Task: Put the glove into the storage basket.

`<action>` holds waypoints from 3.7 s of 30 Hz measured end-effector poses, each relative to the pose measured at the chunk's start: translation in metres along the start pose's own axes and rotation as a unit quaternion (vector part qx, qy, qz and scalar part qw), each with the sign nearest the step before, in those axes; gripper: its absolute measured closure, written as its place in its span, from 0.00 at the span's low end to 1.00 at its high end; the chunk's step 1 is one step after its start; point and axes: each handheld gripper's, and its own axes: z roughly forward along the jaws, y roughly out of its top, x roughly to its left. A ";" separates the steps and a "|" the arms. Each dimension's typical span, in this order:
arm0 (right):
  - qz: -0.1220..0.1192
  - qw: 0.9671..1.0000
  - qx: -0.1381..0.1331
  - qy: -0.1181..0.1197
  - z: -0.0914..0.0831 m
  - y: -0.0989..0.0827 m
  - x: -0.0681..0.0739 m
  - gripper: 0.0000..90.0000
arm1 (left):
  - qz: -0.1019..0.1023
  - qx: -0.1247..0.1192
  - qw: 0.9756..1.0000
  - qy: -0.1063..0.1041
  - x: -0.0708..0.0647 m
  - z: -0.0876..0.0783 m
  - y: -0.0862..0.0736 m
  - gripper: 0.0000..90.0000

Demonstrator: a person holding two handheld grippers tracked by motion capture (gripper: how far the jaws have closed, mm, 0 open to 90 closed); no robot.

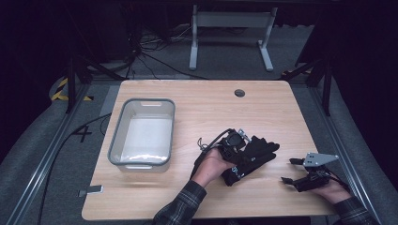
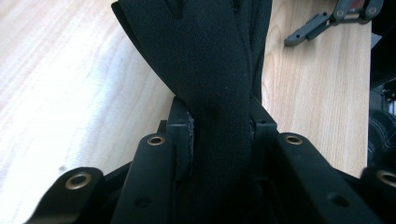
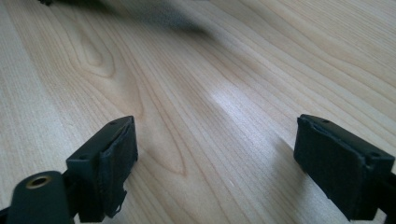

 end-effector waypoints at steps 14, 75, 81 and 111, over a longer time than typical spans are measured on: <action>0.000 1.000 0.000 0.000 0.000 0.000 0.000 0.15 | -0.013 -0.012 1.000 0.019 0.008 -0.029 0.006 0.78; 0.014 1.000 0.016 -0.019 0.003 0.001 -0.001 0.00 | -0.122 -0.082 0.976 0.160 0.065 -0.183 -0.064 0.78; 0.015 1.000 0.016 -0.019 0.003 0.001 -0.001 0.00 | -0.146 -0.092 0.968 0.181 0.073 -0.202 -0.082 0.78; 0.016 1.000 0.016 -0.017 0.003 0.001 -0.001 0.00 | -0.228 -0.108 0.939 0.234 0.106 -0.225 -0.145 0.78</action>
